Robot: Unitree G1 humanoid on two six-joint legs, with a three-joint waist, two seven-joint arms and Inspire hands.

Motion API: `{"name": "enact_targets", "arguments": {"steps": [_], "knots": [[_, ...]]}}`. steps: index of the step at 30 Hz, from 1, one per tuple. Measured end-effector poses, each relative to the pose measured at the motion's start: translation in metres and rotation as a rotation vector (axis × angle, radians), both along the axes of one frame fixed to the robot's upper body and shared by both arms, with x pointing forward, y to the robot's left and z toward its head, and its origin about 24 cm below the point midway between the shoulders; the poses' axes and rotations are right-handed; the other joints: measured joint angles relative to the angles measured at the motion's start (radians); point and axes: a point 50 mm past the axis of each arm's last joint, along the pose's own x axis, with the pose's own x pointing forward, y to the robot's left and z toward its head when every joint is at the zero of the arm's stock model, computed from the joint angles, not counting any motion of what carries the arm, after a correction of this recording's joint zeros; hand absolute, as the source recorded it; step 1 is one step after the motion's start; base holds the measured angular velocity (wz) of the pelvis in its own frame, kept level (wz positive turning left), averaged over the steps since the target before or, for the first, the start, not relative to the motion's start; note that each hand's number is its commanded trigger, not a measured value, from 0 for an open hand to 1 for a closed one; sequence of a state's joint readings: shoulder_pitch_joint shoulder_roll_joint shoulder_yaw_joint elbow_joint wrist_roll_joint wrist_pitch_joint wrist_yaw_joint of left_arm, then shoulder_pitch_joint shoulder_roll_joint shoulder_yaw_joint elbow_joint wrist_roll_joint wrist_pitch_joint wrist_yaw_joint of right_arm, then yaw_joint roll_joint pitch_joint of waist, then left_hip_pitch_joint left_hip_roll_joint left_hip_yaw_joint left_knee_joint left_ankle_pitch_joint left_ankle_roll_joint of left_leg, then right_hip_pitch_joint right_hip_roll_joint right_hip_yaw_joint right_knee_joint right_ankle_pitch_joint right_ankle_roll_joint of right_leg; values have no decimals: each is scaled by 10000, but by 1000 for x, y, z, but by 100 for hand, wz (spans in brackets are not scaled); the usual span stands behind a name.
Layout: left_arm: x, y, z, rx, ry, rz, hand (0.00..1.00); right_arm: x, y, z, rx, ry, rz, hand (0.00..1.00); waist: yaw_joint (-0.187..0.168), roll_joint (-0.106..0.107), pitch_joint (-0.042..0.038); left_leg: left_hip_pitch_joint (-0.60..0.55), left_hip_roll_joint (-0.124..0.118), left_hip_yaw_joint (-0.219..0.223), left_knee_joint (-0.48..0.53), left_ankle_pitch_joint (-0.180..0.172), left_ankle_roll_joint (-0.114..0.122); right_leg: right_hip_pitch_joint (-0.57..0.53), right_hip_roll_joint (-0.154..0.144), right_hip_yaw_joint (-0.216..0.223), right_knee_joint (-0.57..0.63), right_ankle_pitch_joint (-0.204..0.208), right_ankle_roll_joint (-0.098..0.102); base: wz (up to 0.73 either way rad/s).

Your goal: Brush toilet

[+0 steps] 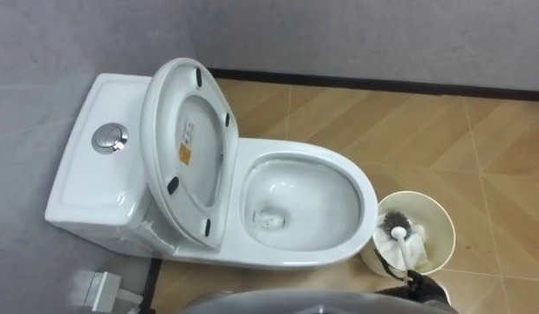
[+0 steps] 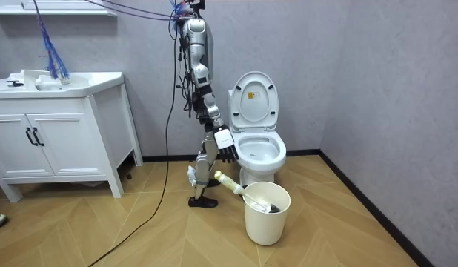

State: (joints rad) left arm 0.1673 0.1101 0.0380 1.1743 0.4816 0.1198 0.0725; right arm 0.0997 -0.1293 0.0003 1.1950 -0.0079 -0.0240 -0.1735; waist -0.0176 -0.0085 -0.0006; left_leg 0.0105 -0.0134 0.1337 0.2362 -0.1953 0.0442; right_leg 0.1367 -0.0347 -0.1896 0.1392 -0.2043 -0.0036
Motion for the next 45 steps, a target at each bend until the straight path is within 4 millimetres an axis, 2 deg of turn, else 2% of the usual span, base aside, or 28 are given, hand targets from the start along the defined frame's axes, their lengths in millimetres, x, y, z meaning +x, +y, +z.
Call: {"name": "enact_targets", "arguments": {"steps": [5,12,17,21,24,27,31,32,33,34,37,41,45], "knots": [[9,0,1,99,-750,279,0,8,-3,4,-863,-367,372,0,-10,1,-2,-7,7,45,-8,0,1,-56,0,44,83,-8,-2,-1],[15,1,4,287,-1954,1726,0,18,-8,10,-2347,-1140,484,0,3,-78,10,-16,-7,75,-95,5,-2,-142,-2,92,93,-26,-2,-1],[22,3,5,451,-2511,2362,0,22,-12,14,-3108,-1527,210,0,23,7,-9,-372,2,99,-83,19,2,-506,-8,98,131,-13,-8,0],[38,3,7,252,-3228,3068,0,31,-13,17,-3529,-1770,-8,0,6,126,-6,-1062,0,19,35,81,28,-1200,-38,-52,369,-2,-16,5],[52,3,9,105,-3629,3357,0,41,-14,19,-3712,-1946,-248,0,18,188,51,-1557,-7,-4,108,166,64,-1680,-68,-60,512,16,-34,6],[66,0,11,-40,-3961,2890,0,47,-17,20,-3826,-1893,-552,0,-15,325,134,-2202,-7,-53,358,203,127,-2261,-81,-81,720,48,-31,6],[77,0,14,-11,-4259,2860,0,58,-21,23,-3751,-1938,-1170,0,36,458,134,-3084,5,-54,657,273,198,-3264,-124,-58,1255,44,-30,-2],[86,0,16,19,-4496,2936,0,63,-22,24,-3720,-1978,-1395,0,22,469,143,-3471,10,-51,813,295,230,-3696,-156,-54,1531,21,-36,0],[92,-2,17,36,-4603,2844,0,70,-23,26,-3703,-2090,-1566,0,48,484,188,-3871,22,-54,1031,317,264,-4175,-199,-21,1910,-19,-34,0],[103,-5,19,-39,-4783,2751,0,75,-23,28,-3672,-2154,-1725,0,70,464,282,-4195,18,-47,1199,345,308,-4580,-292,-11,2296,-125,-33,5],[128,-12,26,-246,-5325,2514,0,91,-21,32,-3504,-2553,-1976,0,77,453,386,-5169,-11,-49,1838,363,393,-5642,-459,-58,3207,-313,-40,7],[159,-19,39,-319,-6249,2266,0,108,-20,39,-3394,-2954,-2077,0,44,486,446,-6631,-156,-387,2866,297,474,-7081,-683,-89,4537,-752,-77,26],[179,-29,49,-527,-7082,2223,0,121,-25,46,-3350,-3202,-2384,0,262,539,470,-8064,-173,-416,3860,248,472,-8589,-848,-49,5766,-1008,-127,7]]}}
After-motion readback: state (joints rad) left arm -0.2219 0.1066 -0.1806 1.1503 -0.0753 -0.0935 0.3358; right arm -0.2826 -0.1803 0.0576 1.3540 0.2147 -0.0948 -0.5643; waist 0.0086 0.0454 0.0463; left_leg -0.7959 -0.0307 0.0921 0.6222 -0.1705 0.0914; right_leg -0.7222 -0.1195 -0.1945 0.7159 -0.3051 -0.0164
